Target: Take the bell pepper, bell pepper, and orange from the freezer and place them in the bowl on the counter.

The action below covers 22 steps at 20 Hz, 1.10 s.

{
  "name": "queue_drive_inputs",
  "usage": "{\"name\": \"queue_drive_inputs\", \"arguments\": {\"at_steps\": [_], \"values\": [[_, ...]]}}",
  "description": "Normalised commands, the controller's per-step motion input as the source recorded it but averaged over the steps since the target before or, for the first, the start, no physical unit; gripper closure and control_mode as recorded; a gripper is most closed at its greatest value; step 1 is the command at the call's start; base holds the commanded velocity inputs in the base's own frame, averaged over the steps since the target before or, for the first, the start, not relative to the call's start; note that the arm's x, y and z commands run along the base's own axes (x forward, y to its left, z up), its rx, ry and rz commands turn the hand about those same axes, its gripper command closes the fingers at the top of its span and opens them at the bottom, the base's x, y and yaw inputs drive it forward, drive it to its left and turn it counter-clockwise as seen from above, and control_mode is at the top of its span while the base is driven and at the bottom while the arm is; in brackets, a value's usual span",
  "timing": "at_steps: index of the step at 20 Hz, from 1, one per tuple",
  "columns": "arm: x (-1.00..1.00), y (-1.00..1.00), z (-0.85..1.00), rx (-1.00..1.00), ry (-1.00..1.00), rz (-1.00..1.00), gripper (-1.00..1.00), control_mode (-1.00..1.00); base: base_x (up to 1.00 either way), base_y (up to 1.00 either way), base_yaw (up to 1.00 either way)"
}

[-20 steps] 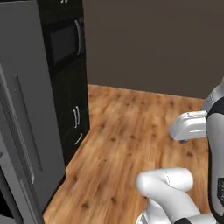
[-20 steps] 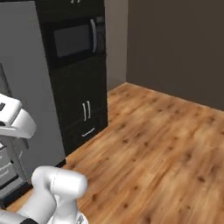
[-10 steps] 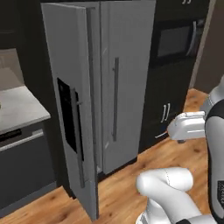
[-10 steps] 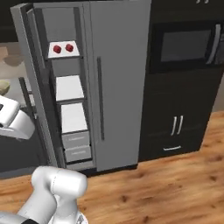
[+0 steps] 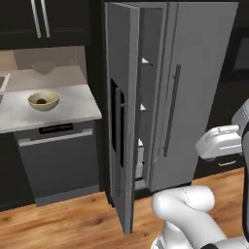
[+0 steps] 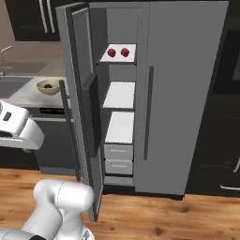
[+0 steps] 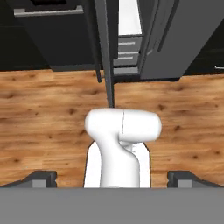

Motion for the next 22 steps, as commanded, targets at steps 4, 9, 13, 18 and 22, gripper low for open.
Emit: {"name": "queue_drive_inputs", "arguments": {"at_steps": [4,9,13,18,22], "values": [[0.00,0.00,0.00,0.00,0.00,0.00,-1.00,1.00,0.11,0.04,0.51],[0.00,0.00,0.00,0.00,0.00,0.00,-1.00,1.00,0.00,0.52,0.38],[0.00,0.00,0.00,0.00,0.00,0.00,-1.00,1.00,0.14,-0.02,0.12],[0.00,0.00,0.00,0.00,0.00,0.00,-1.00,1.00,0.00,-0.79,-0.02],[0.00,0.00,0.00,0.00,0.00,0.00,-1.00,1.00,0.14,-0.99,-0.07]]}}
